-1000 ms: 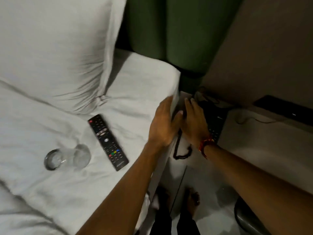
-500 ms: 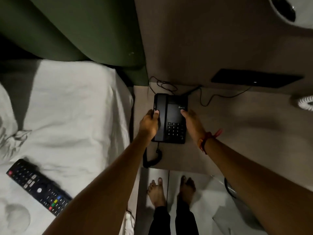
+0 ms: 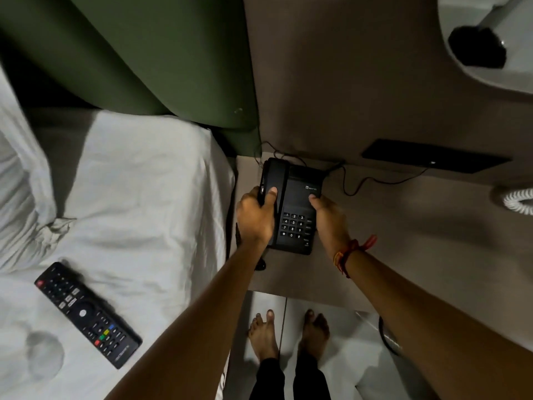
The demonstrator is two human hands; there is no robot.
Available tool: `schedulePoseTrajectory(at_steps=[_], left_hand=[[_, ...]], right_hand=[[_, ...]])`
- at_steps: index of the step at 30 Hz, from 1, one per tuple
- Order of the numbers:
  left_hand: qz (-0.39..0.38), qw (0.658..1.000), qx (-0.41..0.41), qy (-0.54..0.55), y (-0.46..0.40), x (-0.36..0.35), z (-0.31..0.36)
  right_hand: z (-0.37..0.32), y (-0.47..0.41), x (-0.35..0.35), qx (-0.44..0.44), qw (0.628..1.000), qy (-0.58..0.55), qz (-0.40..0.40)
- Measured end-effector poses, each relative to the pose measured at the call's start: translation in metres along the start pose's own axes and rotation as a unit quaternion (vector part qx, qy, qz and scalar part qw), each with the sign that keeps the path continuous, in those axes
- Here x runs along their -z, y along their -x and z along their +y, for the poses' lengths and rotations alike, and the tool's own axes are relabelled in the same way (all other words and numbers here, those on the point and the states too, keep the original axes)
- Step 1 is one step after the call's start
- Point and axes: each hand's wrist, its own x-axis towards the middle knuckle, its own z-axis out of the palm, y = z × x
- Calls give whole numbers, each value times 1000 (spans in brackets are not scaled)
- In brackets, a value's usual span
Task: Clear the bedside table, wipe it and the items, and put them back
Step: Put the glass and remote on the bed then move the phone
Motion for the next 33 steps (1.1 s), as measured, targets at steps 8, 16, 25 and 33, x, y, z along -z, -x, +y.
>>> schedulePoseTrajectory(at_steps=[8,16,25,33], left_hand=[[99,991,-91,-17,37,92,44],[183,978,-79,-56,30,224,27],[130,990,8,-46,0,261,-11],[197,910,-230,-283,25,206,31]], right_hand=[[-63,81,-36,94,993,78,-5],[-74,145,-135,131,979,59,-144],[-62,146,-175,166,951,175,-193],[-61,125,-109,315,857,401,-71]])
